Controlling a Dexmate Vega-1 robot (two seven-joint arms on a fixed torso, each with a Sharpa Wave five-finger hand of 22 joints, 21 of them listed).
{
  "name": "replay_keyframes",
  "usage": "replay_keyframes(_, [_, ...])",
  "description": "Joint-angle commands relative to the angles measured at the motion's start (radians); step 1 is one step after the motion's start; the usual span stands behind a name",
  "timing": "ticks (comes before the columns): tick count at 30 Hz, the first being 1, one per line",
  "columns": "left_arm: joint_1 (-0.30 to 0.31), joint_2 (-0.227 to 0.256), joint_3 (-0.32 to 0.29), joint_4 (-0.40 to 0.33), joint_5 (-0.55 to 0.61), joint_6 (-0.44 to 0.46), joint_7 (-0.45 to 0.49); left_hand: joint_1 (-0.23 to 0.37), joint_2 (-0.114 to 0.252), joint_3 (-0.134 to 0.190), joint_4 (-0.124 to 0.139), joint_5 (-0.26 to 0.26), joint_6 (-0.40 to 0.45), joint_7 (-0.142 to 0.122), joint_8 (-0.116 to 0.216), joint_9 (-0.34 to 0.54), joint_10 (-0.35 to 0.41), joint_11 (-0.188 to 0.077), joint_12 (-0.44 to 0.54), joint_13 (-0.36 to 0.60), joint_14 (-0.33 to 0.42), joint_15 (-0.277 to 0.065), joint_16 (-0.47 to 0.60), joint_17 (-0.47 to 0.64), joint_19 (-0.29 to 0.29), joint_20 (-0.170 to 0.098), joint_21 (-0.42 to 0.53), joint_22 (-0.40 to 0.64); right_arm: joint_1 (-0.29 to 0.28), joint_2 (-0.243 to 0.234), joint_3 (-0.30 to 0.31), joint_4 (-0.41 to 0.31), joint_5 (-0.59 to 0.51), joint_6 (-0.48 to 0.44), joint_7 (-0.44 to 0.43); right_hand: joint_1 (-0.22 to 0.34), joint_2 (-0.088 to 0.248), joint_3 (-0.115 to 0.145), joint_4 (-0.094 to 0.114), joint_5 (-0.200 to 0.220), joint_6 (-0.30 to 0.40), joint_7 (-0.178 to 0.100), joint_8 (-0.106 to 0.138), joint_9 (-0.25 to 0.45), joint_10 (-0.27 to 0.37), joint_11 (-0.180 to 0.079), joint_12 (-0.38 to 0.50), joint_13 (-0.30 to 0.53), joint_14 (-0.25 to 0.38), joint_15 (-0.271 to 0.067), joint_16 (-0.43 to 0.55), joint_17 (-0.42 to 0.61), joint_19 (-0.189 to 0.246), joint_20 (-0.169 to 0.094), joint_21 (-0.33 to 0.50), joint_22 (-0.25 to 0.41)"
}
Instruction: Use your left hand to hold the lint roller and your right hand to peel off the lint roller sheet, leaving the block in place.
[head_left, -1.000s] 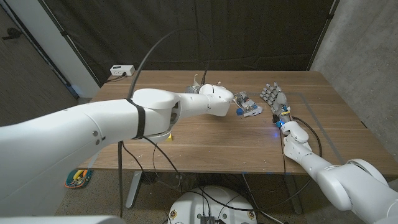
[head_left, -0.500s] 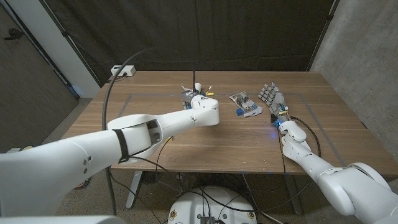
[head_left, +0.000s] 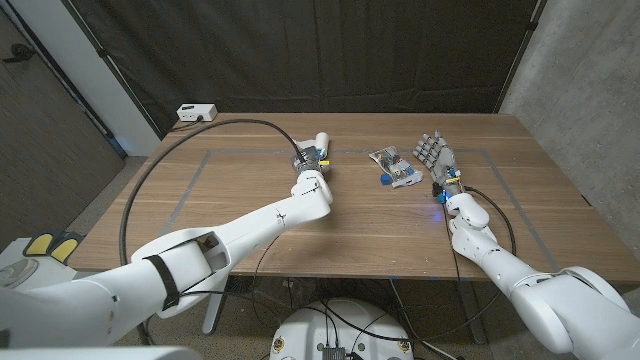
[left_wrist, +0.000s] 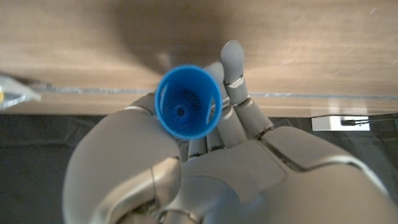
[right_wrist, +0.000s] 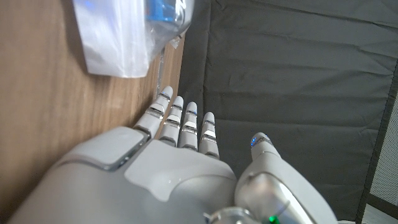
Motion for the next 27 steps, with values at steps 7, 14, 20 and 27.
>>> replay_keyframes(7, [0.113, 0.081, -0.124, -0.174, 0.073, -0.292, 0.116, 0.014, 0.086, 0.109, 0.126, 0.020, 0.095, -0.084, 0.081, 0.084, 0.155, -0.166, 0.155, 0.007, 0.062, -0.049, 0.050, -0.004, 0.007, -0.069, 0.036, 0.037, -0.065, -0.024, -0.001, -0.119, -0.008, -0.002, -0.049, -0.005, -0.001, 0.007, 0.003, 0.007, 0.009, 0.001, 0.005, 0.003, 0.011, -0.001, -0.002, 0.004, 0.011, 0.000, -0.001, 0.001, 0.007, -0.001, 0.005, 0.005])
replay_keyframes(14, [0.139, 0.092, -0.166, -0.184, 0.053, -0.440, 0.099, -0.107, 0.078, 0.092, 0.140, 0.032, 0.143, -0.059, 0.174, 0.155, 0.161, -0.178, 0.308, 0.007, 0.062, -0.045, 0.103, 0.000, 0.020, -0.068, 0.047, 0.096, -0.098, -0.031, 0.000, -0.162, -0.011, 0.010, -0.067, -0.005, -0.001, 0.007, 0.003, 0.007, 0.010, 0.002, 0.005, 0.003, 0.012, -0.002, -0.002, 0.004, 0.012, 0.001, -0.002, 0.001, 0.007, -0.001, 0.005, 0.005])
replay_keyframes(20, [0.157, 0.110, -0.221, -0.145, -0.043, -0.690, 0.018, -0.202, 0.075, 0.074, 0.144, 0.037, 0.197, -0.050, 0.246, 0.197, 0.191, -0.174, 0.381, 0.005, 0.060, -0.043, 0.128, -0.006, 0.029, -0.064, 0.049, 0.153, -0.114, -0.028, -0.003, -0.176, -0.018, 0.031, -0.072, -0.004, -0.001, 0.008, 0.002, 0.007, 0.010, 0.001, 0.005, 0.003, 0.013, -0.003, -0.003, 0.005, 0.014, 0.001, -0.002, 0.001, 0.008, -0.002, 0.005, 0.005])
replay_keyframes(27, [0.179, 0.100, -0.285, -0.091, -0.168, -0.904, -0.084, -0.326, 0.077, 0.046, 0.139, 0.014, 0.301, -0.057, 0.332, 0.210, 0.274, -0.168, 0.392, 0.003, 0.068, -0.038, 0.184, -0.003, 0.067, -0.059, 0.044, 0.223, -0.132, -0.037, -0.013, -0.214, -0.042, 0.038, -0.094, 0.003, 0.001, 0.013, -0.003, 0.008, 0.013, 0.002, 0.005, 0.003, 0.014, -0.001, -0.004, 0.005, 0.016, -0.001, -0.004, -0.001, 0.008, -0.002, 0.005, 0.005])
